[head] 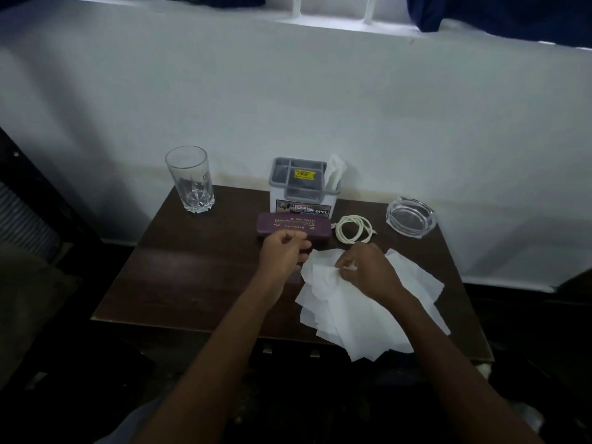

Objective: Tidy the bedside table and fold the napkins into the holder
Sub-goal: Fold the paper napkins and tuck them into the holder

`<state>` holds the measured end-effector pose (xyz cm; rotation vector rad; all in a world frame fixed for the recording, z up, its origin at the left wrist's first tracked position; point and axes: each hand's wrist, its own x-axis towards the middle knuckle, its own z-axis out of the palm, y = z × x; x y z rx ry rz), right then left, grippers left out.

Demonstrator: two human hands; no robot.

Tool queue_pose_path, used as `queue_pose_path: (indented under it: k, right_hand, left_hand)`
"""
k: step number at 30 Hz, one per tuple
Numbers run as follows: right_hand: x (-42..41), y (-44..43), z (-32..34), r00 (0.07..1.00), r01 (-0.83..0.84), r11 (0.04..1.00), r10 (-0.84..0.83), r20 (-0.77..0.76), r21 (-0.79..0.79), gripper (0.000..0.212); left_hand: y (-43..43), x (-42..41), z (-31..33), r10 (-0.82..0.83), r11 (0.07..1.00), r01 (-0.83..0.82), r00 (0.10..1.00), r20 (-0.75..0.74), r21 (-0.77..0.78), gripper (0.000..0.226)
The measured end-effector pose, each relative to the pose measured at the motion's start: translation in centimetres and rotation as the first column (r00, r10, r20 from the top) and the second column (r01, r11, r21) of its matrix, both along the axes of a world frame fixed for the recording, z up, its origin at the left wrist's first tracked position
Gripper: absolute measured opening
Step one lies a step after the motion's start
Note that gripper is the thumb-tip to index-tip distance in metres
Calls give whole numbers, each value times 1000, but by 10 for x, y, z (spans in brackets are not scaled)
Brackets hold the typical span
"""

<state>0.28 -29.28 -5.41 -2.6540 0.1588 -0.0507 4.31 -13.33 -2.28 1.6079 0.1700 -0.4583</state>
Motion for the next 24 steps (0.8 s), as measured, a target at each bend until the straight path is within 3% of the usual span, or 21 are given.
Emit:
queue_pose_path:
  k: [6, 12, 20, 24]
  right_hand:
    - [4, -5, 13, 996, 11, 988, -24, 84, 152, 15]
    - [7, -7, 31, 986, 38, 960, -81, 146, 277, 18]
    - [6, 4, 50, 946, 157, 749, -301, 120, 644, 7]
    - [7, 14, 54, 927, 193, 675, -363, 92, 712, 14]
  left_hand:
    - [0, -1, -1, -45, 997, 45, 999, 0, 65, 18]
    - [2, 0, 0, -7, 1000, 6, 999, 35, 30, 16]
    - [-4, -3, 9, 8, 990, -9, 1000, -9, -140, 40]
    - [-7, -7, 7, -203, 961, 229, 965, 166, -158, 40]
